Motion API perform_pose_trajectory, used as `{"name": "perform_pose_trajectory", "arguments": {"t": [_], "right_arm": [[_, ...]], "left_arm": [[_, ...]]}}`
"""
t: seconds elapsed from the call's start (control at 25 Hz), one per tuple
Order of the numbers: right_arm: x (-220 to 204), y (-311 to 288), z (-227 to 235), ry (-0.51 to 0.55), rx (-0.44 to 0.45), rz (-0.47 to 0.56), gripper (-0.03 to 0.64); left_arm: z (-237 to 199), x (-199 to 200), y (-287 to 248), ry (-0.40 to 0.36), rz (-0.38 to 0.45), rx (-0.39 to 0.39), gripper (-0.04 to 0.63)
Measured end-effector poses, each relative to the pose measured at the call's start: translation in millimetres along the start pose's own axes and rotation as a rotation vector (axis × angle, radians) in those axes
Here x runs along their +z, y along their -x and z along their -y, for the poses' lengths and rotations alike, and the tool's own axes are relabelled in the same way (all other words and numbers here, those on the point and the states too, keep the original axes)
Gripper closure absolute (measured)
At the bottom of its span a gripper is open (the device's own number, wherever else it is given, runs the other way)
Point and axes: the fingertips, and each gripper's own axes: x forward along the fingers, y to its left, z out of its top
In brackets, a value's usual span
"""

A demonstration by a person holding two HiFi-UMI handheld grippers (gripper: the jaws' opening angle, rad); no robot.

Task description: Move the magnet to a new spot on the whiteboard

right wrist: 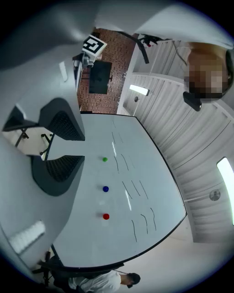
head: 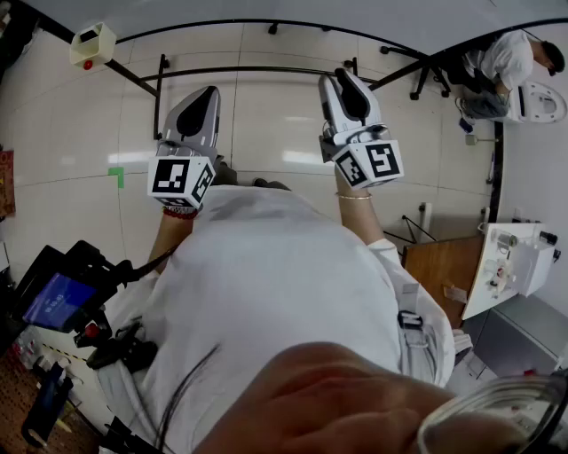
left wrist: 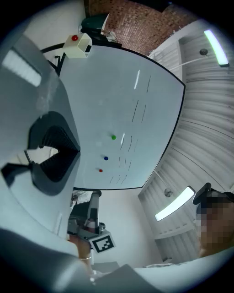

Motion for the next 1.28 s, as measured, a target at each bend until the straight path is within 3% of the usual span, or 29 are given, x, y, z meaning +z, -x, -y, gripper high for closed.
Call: {"name": "perform_pose_trajectory", "arguments": {"t": [0.28, 0.48, 0.6, 0.8, 1.0, 1.28], "right_arm": [[52, -24, 11, 0.129, -0.025, 0.055, 0.514], [46, -139, 15, 0.171, -0.126, 0.039, 0.501], [58, -172, 4, 0.189, -0.175, 0.059, 0.495], [90, -173, -11, 0.225, -0.240, 0.077, 0.440], [110, -117, -20, 0.234, -0.304, 0.089, 0.436], [130, -123, -6, 0.247, -0.348, 0.098, 0.408]], "left_arm": [[8, 7, -2, 0.023, 0.030, -0.009, 0.589], [-82, 9, -41, 0.024, 0.006, -0.101, 0.589], [-105, 30, -40, -0.018, 0.017, -0.182, 0.589], [-90, 57, -6, -0.045, 0.045, -0.247, 0.589], [-24, 54, 56, -0.119, 0.046, -0.336, 0.589], [-23, 58, 56, -0.111, 0.060, -0.334, 0.589]]}}
